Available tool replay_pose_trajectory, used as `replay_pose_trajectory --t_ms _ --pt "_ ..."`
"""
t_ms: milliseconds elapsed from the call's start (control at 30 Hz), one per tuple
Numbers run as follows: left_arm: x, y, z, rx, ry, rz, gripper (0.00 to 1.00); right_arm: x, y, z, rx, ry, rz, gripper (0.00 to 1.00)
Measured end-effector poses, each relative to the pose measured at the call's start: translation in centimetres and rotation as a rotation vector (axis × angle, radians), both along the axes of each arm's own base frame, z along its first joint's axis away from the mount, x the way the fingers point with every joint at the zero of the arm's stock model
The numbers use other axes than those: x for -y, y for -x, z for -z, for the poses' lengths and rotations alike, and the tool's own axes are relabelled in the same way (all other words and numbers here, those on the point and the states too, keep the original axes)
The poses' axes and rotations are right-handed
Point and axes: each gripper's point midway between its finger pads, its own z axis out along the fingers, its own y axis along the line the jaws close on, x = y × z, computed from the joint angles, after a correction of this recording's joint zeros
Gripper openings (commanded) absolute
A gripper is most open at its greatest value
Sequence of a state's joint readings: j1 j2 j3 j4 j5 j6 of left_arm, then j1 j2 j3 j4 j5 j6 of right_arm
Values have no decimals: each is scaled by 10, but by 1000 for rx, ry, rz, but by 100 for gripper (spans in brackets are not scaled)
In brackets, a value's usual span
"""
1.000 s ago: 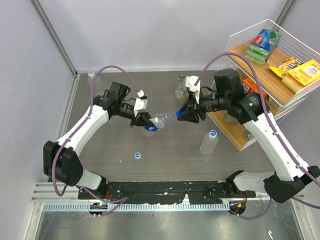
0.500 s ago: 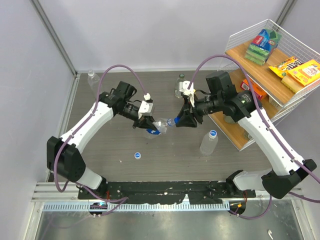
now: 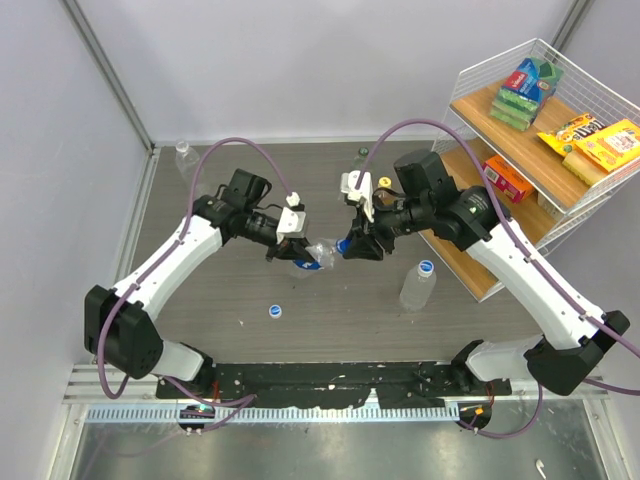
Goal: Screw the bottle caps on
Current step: Screw the bottle cap onto the plastic bottle.
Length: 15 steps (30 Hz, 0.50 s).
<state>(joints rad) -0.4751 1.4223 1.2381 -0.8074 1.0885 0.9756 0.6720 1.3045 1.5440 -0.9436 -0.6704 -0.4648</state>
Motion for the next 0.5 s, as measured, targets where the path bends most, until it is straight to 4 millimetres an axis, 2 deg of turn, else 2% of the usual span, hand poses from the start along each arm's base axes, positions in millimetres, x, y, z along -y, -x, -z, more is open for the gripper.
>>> replay_pose_trajectory --t_ms 500 --pt "0 -2 2 19 -10 -1 2 8 -9 9 19 60 60 25"
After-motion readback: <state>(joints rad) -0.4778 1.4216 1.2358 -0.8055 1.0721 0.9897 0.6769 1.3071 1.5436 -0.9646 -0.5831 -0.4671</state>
